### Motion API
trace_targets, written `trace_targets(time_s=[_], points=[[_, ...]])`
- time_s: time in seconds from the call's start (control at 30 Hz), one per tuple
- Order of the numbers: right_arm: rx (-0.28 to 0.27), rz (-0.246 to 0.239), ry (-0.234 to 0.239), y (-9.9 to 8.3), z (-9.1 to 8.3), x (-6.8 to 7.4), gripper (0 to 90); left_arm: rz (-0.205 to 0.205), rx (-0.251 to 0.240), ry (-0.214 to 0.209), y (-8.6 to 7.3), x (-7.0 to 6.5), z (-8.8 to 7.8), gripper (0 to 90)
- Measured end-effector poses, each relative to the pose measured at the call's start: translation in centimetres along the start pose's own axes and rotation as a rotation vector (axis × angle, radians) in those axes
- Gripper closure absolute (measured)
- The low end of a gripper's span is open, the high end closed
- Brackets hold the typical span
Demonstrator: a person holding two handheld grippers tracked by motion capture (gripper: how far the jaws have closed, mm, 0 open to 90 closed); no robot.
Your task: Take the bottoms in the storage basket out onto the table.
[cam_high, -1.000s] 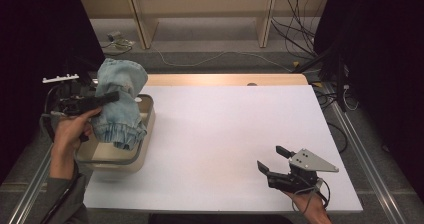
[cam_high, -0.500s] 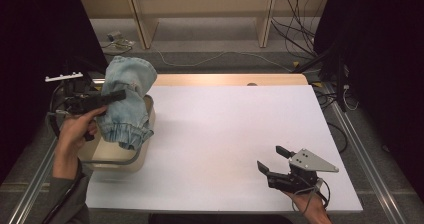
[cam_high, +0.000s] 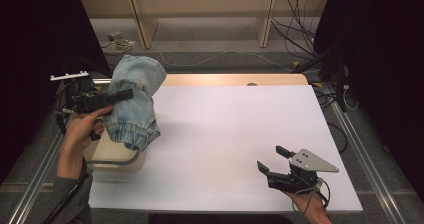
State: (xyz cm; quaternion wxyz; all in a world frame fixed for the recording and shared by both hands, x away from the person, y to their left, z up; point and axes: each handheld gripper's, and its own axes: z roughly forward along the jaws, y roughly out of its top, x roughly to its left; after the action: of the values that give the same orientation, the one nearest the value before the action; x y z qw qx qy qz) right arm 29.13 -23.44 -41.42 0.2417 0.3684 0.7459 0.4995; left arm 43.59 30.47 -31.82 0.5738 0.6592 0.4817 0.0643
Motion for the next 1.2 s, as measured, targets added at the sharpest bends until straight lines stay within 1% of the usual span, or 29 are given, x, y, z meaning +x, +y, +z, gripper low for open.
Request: trace_targets(time_s=[0.1,0.27,0.5,0.77,0.87,1.0,1.2], points=[[-0.001,0.001,0.0,0.0,0.0,0.0,23.4,0.001,0.004,-0.008,-0.1,-0.2,0.3,68.9],[-0.001,0.001,-0.001,0.0,0.0,0.0,23.4,0.006,0.012,0.002,-0.2,-0.4,0.9,68.9],[0.0,0.0,0.0,0.0,0.0,0.0,23.4,0.01,0.014,-0.005,-0.3,-0.9,1.5,68.9],[0.001,0.0,-0.001,0.0,0.0,0.0,23.4,0.009,0.027,-0.022,-0.6,-1.5,2.5,68.9],[0.001,0.001,-0.001,0.0,0.0,0.0,23.4,0.019,0.037,-0.031,-0.7,-1.7,3.1,68.9],[0.001,0.002,-0.001,0.0,0.0,0.0,23.4,0.02,0.042,-0.042,-0.9,-2.1,3.7,68.9],[-0.001,0.001,0.0,0.0,0.0,0.0,23.4,0.036,0.053,-0.044,-1.1,-2.6,4.3,68.9]])
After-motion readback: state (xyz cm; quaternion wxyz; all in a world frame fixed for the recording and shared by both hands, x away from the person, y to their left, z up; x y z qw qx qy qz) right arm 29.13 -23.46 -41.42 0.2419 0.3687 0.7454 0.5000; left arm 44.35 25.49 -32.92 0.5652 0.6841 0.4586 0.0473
